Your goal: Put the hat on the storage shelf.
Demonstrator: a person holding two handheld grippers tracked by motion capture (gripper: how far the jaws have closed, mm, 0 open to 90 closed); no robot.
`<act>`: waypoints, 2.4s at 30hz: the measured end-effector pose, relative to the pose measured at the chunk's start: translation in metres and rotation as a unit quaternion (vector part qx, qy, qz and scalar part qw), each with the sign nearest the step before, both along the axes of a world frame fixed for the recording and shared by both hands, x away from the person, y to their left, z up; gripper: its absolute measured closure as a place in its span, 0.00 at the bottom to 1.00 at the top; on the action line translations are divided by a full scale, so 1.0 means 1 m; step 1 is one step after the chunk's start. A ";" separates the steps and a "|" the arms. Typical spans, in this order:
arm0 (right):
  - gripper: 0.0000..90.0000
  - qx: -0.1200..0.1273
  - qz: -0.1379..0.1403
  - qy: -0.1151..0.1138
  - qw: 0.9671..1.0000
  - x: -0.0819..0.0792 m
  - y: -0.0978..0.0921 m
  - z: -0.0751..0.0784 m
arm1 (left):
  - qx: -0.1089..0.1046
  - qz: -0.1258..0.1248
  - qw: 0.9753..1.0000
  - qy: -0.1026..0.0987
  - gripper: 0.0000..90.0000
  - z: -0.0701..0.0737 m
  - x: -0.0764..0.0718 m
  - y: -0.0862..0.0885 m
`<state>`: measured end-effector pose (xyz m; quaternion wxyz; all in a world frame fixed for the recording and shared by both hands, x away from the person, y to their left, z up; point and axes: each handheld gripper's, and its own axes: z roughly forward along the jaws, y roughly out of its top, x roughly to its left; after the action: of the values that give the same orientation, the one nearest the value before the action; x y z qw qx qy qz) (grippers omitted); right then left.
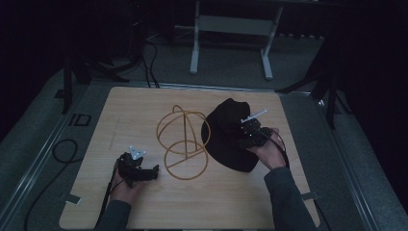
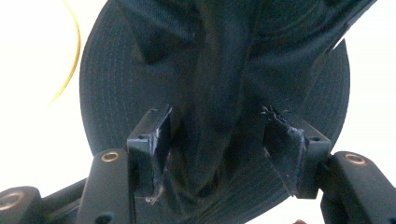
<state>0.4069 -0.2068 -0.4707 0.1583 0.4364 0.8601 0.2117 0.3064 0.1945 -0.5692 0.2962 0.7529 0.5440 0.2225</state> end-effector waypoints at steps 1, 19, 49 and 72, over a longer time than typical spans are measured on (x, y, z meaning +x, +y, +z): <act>0.46 -0.001 -0.002 0.001 1.000 0.001 0.001 0.001 | 0.001 0.000 1.000 0.000 0.00 0.000 0.000 0.000; 0.57 -0.009 -0.011 0.076 0.997 0.030 0.017 0.003 | -0.001 -0.001 1.000 0.000 0.00 0.000 0.000 0.000; 0.97 -0.006 0.027 0.065 0.998 0.030 0.024 0.021 | 0.001 -0.002 1.000 0.001 0.00 0.000 0.000 0.000; 0.97 -0.014 0.056 0.023 0.998 0.019 0.030 0.043 | 0.000 -0.002 1.000 0.001 0.00 0.000 0.000 0.000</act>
<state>0.4259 -0.1768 -0.4274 0.1319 0.3897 0.8897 0.1981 0.3066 0.1941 -0.5692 0.2960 0.7541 0.5427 0.2218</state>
